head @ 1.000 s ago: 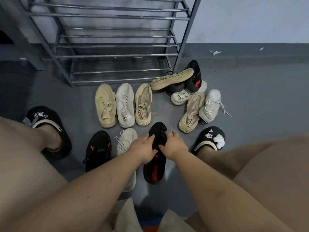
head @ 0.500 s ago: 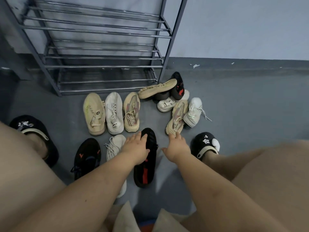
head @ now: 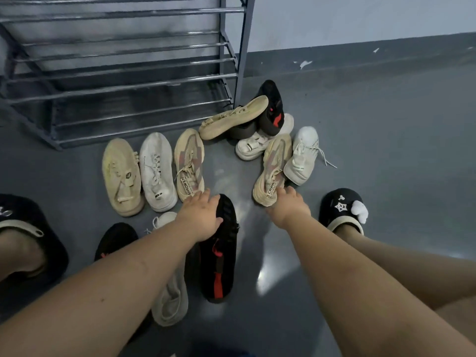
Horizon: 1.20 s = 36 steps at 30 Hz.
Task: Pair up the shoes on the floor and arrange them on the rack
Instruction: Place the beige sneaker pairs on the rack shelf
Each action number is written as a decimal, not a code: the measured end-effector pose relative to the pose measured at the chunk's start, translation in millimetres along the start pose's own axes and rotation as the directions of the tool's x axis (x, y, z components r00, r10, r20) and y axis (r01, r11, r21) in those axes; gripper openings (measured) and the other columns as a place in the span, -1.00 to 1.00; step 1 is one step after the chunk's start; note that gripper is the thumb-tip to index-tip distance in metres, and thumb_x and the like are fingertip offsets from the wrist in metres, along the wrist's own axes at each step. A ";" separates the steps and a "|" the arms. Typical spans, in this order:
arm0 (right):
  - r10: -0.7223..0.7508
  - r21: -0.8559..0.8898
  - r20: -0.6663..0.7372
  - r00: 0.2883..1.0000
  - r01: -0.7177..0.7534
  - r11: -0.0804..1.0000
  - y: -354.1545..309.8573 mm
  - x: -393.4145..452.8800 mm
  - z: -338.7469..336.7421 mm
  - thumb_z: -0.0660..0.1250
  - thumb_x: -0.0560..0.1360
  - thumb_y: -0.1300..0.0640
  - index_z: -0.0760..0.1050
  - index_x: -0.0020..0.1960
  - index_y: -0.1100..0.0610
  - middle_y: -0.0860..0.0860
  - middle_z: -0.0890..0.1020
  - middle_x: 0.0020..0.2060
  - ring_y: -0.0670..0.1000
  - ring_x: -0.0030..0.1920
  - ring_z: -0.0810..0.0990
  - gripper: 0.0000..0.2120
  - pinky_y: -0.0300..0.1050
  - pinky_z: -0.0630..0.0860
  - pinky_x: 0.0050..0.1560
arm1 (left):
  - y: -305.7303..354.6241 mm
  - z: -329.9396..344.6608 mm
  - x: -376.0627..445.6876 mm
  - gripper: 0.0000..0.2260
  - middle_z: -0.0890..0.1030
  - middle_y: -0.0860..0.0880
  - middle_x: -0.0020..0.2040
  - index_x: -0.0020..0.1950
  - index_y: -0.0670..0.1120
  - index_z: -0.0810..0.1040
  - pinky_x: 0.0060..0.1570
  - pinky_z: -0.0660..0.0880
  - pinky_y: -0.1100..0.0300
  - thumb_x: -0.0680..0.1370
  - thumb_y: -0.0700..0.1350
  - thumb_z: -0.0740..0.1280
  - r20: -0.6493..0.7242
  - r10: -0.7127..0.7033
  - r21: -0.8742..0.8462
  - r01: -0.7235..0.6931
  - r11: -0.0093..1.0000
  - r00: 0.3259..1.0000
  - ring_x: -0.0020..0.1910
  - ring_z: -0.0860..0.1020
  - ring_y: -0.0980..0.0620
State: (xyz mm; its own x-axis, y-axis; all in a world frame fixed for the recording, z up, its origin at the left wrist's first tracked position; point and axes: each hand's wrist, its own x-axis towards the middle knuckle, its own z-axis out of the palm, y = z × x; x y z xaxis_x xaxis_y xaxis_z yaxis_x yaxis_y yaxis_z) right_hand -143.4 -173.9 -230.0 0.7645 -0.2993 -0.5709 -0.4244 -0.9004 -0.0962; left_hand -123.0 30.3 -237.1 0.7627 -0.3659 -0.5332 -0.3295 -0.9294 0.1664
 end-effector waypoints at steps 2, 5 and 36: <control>0.025 0.050 0.016 1.000 -0.026 0.998 8.8 19.1 2.9 0.23 0.52 -0.03 0.09 0.51 0.11 0.11 0.22 0.44 0.17 0.42 0.22 -0.36 0.08 0.30 0.32 | 6.6 -2.5 18.4 -0.42 -0.01 -0.13 0.56 0.55 -0.05 0.00 0.50 -0.02 0.03 0.61 0.10 0.13 0.022 0.017 -0.001 -0.017 1.000 1.000 0.54 0.00 -0.11; 0.059 0.108 0.058 0.997 -0.065 0.992 24.0 43.9 11.7 0.20 0.54 -0.03 0.14 0.48 0.08 0.12 0.25 0.43 0.19 0.41 0.25 -0.43 0.09 0.29 0.33 | 16.5 -0.9 44.2 -0.42 0.03 -0.13 0.56 0.55 -0.05 0.03 0.49 0.04 0.05 0.60 0.10 0.14 0.054 0.045 0.015 -0.046 0.999 0.998 0.53 0.04 -0.10; 0.050 0.921 0.378 0.924 -0.381 0.077 27.7 89.4 39.1 0.41 0.45 -0.07 0.42 -0.17 0.07 -0.04 0.48 -0.49 -0.11 -0.56 0.40 -0.75 -0.33 0.35 -0.52 | 66.2 -18.7 133.2 -0.34 0.53 -0.15 0.28 0.45 -0.11 0.32 0.25 0.46 0.03 0.40 -0.12 0.49 0.261 -0.063 -0.830 0.258 0.494 0.963 0.20 0.54 -0.08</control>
State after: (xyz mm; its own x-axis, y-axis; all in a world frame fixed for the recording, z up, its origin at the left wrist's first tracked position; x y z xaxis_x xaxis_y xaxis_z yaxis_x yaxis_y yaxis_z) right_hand -105.8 -213.2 -315.6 0.5019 -0.2022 -0.8410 -0.7713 0.3353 -0.5409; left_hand -32.7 -80.9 -281.6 0.6099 -0.2813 -0.7409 0.4957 -0.5940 0.6336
